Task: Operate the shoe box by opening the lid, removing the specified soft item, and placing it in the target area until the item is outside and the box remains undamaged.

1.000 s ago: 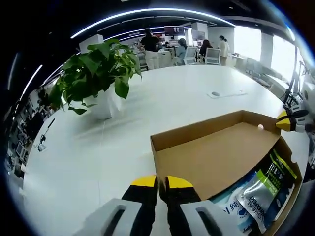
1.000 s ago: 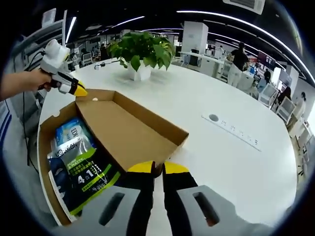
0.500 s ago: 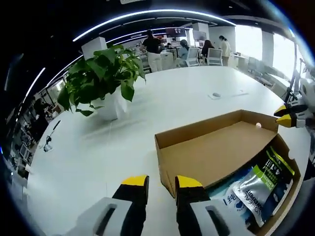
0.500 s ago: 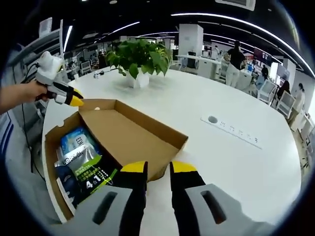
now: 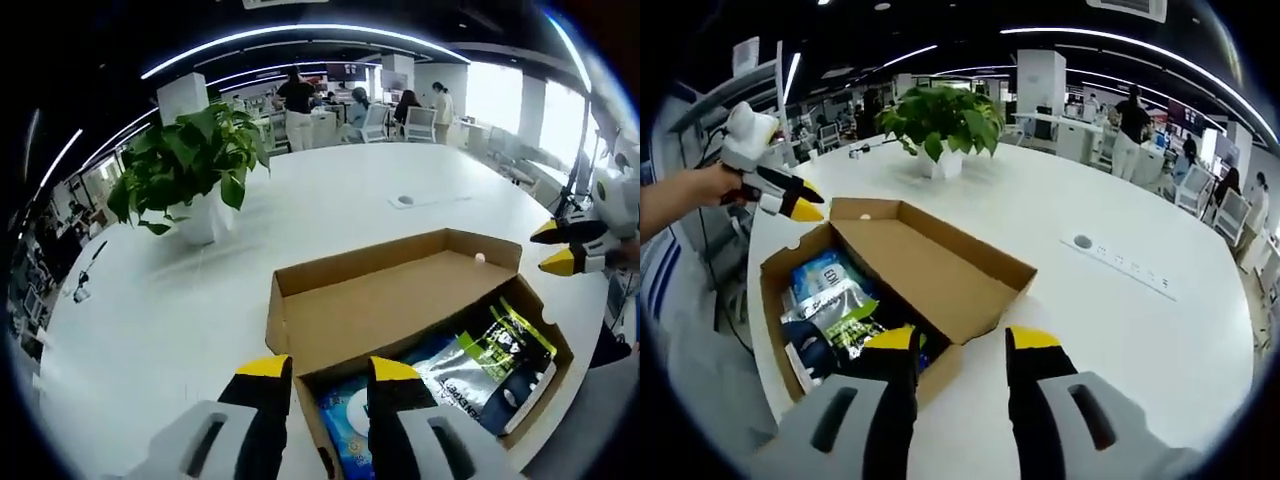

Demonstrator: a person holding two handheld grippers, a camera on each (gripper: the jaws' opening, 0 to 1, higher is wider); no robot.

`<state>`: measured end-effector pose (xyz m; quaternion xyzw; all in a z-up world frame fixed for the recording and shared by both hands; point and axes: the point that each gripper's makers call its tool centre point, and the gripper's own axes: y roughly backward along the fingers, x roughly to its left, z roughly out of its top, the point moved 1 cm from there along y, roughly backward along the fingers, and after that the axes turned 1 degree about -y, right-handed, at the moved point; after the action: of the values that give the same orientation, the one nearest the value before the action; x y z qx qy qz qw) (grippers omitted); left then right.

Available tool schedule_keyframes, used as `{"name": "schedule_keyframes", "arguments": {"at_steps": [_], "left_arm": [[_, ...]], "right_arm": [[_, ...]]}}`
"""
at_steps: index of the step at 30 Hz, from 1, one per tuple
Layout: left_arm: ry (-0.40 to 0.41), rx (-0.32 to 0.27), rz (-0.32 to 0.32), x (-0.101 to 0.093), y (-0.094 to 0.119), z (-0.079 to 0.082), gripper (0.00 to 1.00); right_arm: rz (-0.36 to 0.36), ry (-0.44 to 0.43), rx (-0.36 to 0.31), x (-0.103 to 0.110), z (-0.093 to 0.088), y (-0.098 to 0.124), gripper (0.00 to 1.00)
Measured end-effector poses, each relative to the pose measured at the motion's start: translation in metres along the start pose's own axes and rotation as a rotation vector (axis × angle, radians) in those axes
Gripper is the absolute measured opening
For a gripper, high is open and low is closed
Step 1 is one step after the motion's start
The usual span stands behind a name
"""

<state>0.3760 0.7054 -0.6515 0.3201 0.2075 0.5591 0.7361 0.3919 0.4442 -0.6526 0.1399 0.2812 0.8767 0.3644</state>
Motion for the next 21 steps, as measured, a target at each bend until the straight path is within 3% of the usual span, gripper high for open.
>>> {"name": "schedule_keyframes", "arguments": {"at_steps": [10,15,21], "left_arm": [[0.017,0.051,-0.112,-0.040,0.007,-0.028,0.31],[0.087,0.094,-0.179,-0.058,0.008,-0.048,0.33],[0.143,0.122,-0.237,-0.072,0.006,-0.059,0.32]], "right_arm": [[0.035,0.025,0.010,0.018,-0.013,0.017,0.42],[0.034,0.037,0.004,0.022,-0.020,0.025,0.48],[0.053,0.047,0.006,0.033,-0.026,0.032,0.50]]}}
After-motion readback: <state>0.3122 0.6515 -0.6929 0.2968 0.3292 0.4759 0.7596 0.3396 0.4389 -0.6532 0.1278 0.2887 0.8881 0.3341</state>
